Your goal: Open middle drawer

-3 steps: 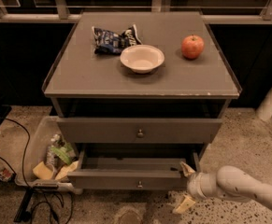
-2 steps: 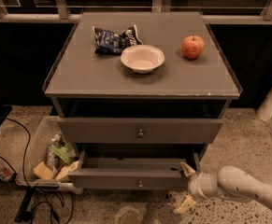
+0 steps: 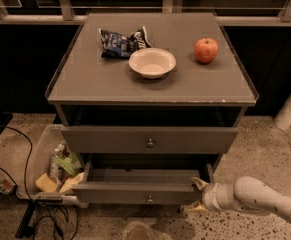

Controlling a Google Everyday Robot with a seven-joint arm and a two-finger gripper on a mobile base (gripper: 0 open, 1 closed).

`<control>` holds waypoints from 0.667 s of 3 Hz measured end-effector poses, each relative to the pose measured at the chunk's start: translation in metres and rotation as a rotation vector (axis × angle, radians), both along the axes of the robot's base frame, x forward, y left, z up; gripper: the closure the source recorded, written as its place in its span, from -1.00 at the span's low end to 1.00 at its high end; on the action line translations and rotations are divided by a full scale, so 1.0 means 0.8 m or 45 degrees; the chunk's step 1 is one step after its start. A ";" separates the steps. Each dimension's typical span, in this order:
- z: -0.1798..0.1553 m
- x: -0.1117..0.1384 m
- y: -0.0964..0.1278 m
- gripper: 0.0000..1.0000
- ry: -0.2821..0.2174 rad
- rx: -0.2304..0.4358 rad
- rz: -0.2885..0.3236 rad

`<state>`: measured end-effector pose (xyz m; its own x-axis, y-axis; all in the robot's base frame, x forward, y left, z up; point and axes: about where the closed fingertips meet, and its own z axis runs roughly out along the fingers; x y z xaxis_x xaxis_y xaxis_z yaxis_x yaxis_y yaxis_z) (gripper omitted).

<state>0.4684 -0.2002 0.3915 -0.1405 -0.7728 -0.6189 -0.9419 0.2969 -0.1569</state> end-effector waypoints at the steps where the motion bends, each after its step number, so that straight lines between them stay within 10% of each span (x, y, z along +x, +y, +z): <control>1: 0.010 0.000 0.000 0.28 0.000 0.000 0.000; 2: 0.020 0.002 -0.002 0.76 0.000 0.000 0.000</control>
Offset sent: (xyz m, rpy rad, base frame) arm -0.0851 -0.0501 0.0615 0.1229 -0.0634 -0.0258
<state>0.4703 -0.2015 0.4078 -0.1405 -0.7728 -0.6189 -0.9419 0.2969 -0.1569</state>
